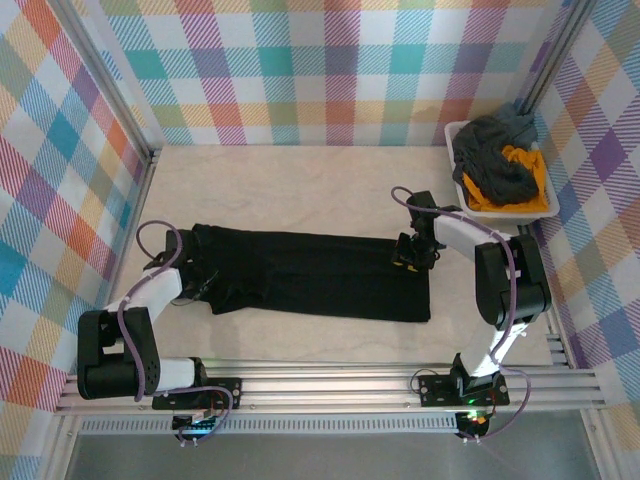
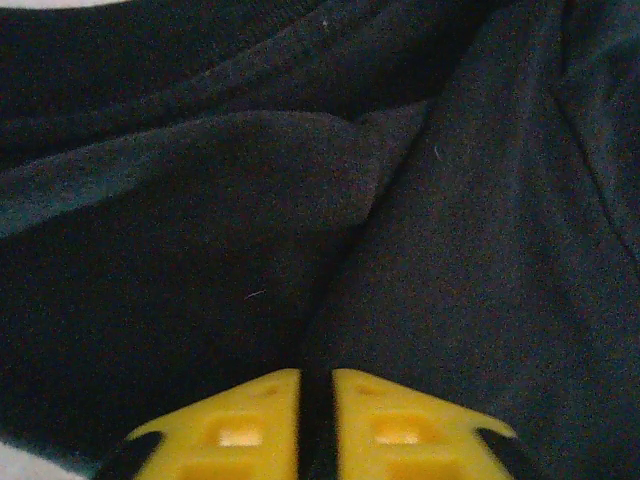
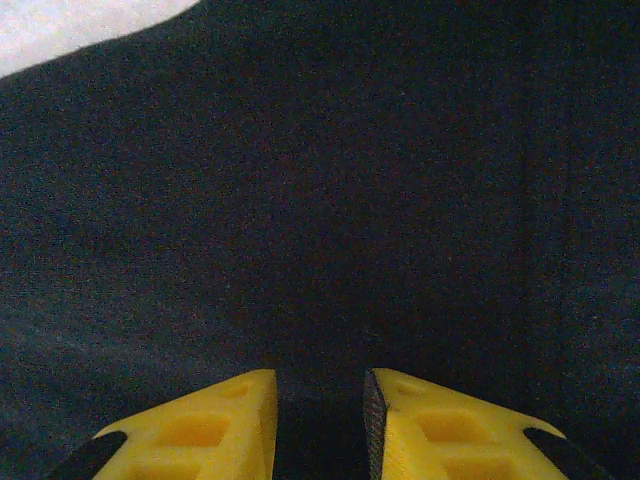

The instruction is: Fold and stack the t-shirts

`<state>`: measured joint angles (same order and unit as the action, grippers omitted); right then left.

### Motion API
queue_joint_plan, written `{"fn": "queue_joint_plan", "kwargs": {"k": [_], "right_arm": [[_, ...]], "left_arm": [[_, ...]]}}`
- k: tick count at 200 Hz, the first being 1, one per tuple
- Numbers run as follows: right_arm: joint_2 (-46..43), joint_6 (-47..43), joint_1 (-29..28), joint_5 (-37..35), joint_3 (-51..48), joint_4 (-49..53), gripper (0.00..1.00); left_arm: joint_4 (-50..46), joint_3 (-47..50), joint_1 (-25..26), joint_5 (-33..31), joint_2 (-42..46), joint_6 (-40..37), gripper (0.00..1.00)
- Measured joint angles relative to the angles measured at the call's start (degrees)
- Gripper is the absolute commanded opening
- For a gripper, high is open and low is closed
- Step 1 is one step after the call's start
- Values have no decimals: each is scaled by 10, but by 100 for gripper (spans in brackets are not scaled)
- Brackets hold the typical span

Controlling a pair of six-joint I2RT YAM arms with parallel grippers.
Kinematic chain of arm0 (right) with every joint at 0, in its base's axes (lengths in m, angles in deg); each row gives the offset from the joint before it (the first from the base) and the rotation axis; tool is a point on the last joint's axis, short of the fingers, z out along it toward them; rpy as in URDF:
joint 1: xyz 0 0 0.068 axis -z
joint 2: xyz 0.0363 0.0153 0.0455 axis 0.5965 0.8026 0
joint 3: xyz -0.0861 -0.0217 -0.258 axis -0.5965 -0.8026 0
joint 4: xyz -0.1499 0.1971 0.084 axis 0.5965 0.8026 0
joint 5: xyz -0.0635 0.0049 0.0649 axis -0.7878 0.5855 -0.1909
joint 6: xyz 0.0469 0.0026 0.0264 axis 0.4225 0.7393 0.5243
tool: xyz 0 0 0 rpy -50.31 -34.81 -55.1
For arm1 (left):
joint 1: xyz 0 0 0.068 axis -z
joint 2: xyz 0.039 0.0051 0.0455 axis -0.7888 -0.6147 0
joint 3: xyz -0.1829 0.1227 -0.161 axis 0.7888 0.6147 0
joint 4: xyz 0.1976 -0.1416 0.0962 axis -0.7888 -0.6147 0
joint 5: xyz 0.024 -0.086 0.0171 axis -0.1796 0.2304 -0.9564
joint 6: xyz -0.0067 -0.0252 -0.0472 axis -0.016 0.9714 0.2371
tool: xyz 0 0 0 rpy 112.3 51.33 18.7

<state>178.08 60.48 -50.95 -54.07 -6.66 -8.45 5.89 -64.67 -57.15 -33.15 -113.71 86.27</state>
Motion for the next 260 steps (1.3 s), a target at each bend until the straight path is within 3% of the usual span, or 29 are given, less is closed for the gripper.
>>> {"fn": "queue_joint_plan", "kwargs": {"k": [6,118,227,236,250,260], "right_arm": [[1,0,0,0,0,0,30],[23,10,0,-4,15,5,30],[31,10,0,-6,17,9,30],[31,10,0,-6,18,9,30],[31,10,0,-6,19,10,30],[30,10,0,-7,19,11,30]], "left_arm": [[4,0,0,1,-3,1,0],[-51,-47,0,-23,61,0,0],[-88,-166,-6,-77,-96,-49,0],[-91,-170,-7,-83,-110,-52,11],[-104,-182,-7,-100,-127,-58,36],[-120,-192,-7,-121,-129,-53,41]]}}
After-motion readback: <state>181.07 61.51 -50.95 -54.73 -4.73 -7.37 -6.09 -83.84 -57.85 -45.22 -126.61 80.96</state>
